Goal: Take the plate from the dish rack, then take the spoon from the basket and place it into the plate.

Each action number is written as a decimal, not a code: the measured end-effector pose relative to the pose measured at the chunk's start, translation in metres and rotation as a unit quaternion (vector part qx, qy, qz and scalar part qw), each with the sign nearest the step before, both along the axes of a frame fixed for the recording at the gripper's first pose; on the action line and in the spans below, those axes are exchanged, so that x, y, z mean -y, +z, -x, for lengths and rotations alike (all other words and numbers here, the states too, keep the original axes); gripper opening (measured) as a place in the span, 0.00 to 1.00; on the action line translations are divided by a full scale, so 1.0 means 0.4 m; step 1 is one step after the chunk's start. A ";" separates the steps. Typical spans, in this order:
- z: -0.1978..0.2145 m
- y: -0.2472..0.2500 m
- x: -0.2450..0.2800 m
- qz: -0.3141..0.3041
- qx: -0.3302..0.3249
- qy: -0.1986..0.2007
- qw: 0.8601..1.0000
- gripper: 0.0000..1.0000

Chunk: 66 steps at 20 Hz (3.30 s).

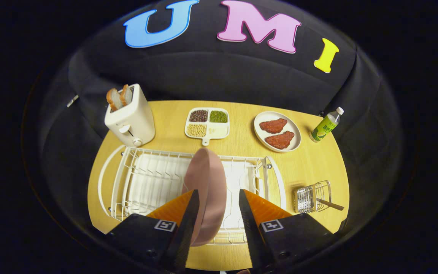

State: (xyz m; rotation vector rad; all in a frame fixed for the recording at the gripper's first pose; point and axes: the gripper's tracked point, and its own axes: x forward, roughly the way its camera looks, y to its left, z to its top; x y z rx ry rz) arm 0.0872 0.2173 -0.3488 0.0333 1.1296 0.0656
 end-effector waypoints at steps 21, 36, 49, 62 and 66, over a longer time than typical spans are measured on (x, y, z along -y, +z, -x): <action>-0.014 0.175 0.085 -0.029 0.036 -0.012 0.999 0.30; 0.451 0.121 0.203 -0.202 -0.078 -0.044 0.975 0.30; 0.630 -0.166 0.067 -0.271 -0.174 -0.071 0.944 0.30; 0.594 -0.272 0.059 -0.254 -0.148 -0.058 0.954 0.48; 0.602 -0.323 0.161 -0.143 -0.122 -0.006 0.982 0.71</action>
